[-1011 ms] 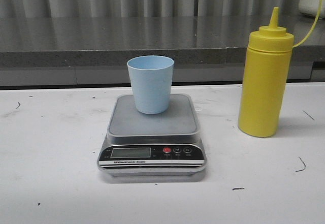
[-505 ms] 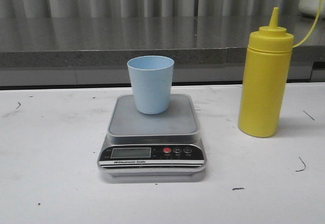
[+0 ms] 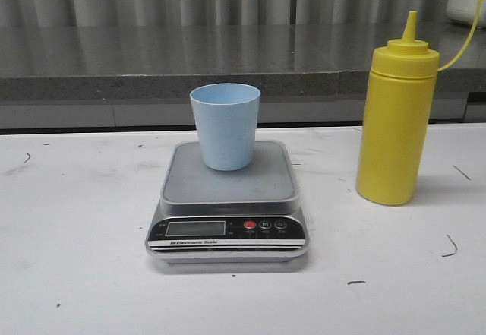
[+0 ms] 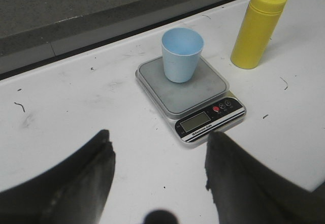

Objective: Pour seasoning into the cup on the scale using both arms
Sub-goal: 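Open the left gripper and raise it away from the cup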

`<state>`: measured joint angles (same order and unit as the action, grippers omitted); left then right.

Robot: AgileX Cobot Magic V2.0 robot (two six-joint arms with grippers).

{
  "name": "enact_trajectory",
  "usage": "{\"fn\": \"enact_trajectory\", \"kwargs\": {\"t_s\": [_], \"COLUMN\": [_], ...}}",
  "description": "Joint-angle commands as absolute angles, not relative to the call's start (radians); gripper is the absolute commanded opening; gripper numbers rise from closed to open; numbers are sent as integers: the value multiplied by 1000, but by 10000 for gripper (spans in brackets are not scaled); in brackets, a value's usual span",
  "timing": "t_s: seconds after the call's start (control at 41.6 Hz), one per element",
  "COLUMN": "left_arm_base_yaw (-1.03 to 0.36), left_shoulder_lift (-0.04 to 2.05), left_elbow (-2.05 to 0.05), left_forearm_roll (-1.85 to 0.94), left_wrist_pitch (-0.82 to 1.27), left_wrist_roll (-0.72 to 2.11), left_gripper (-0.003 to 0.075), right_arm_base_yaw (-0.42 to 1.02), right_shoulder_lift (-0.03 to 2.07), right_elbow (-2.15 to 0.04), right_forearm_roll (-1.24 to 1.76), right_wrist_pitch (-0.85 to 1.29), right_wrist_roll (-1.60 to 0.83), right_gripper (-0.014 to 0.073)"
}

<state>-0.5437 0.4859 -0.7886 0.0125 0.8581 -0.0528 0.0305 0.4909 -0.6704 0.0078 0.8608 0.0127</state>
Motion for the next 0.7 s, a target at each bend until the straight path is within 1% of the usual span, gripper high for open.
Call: {"fn": "enact_trajectory", "kwargs": {"t_s": [0.0, 0.168, 0.313, 0.409, 0.529, 0.674], "left_arm_base_yaw": [-549, -549, -549, -549, -549, -549], "left_shoulder_lift": [492, 492, 492, 492, 492, 492], "left_elbow": [-815, -815, -815, -815, -815, -815], "left_forearm_roll": [10, 10, 10, 10, 10, 10], "left_wrist_pitch": [782, 782, 782, 782, 782, 782], "left_wrist_roll": [-63, -63, -63, -63, -63, -63], "left_gripper": [386, 386, 386, 386, 386, 386], "right_arm_base_yaw": [24, 26, 51, 95, 149, 173], "right_shoulder_lift": [503, 506, 532, 567, 627, 720], "right_elbow": [-703, -703, -703, -706, -706, -706], "right_forearm_roll": [-31, -53, -53, -55, -61, -50], "right_wrist_pitch": [787, 784, 776, 770, 731, 683], "right_wrist_roll": [0, 0, -9, -17, -37, -37], "right_gripper": [591, 591, 618, 656, 654, 654]}}
